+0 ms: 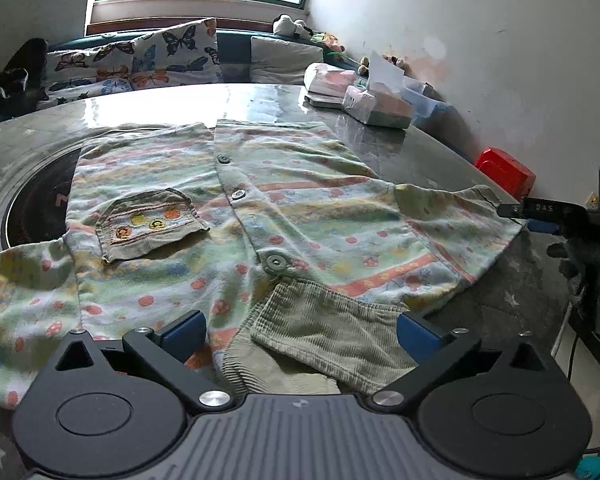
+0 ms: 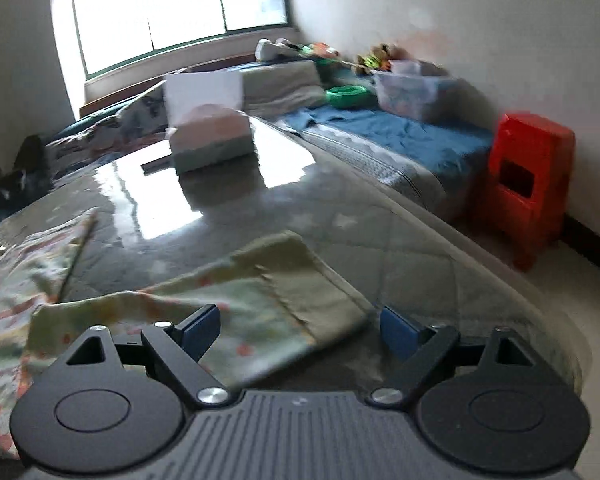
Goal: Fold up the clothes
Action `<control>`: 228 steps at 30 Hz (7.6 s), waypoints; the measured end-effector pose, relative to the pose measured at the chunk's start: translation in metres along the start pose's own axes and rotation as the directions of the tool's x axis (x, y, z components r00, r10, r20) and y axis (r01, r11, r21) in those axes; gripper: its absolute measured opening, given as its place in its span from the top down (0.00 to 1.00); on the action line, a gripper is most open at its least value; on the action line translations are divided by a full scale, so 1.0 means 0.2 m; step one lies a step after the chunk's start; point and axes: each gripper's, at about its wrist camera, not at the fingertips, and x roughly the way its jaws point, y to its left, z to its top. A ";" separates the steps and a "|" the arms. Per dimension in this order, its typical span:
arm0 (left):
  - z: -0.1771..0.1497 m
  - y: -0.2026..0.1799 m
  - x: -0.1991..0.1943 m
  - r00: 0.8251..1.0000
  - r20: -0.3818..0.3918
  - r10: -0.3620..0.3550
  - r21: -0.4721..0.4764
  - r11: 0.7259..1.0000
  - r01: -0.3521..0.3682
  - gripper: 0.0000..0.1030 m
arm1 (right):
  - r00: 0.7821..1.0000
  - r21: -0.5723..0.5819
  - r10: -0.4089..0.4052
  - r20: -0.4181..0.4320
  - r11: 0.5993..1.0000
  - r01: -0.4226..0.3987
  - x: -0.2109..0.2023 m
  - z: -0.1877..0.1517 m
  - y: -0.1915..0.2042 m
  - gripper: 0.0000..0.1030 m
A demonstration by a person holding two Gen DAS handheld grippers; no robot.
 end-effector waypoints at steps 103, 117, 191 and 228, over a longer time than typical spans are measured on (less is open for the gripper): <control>0.13 0.14 -0.02 0.951 0.101 0.293 -0.053 0.956 -0.289 0.05 | 0.841 -0.471 0.465 -0.277 0.698 -0.540 -0.18 -0.06 0.97 0.67; 0.13 0.17 0.13 0.922 0.049 0.383 0.000 0.923 -0.384 0.08 | 0.855 -0.509 0.437 -0.281 0.687 -0.518 -0.08 -0.07 1.07 0.60; 0.11 0.64 -0.58 0.903 0.224 0.368 -0.525 0.826 -0.206 0.91 | 0.815 -0.497 0.541 -0.210 0.658 -0.565 -0.26 -0.17 1.24 0.28; 0.09 0.41 -0.19 0.972 0.099 0.213 -0.254 0.950 -0.182 0.56 | 0.822 -0.330 0.495 -0.281 0.755 -0.567 -0.10 -0.16 1.10 0.80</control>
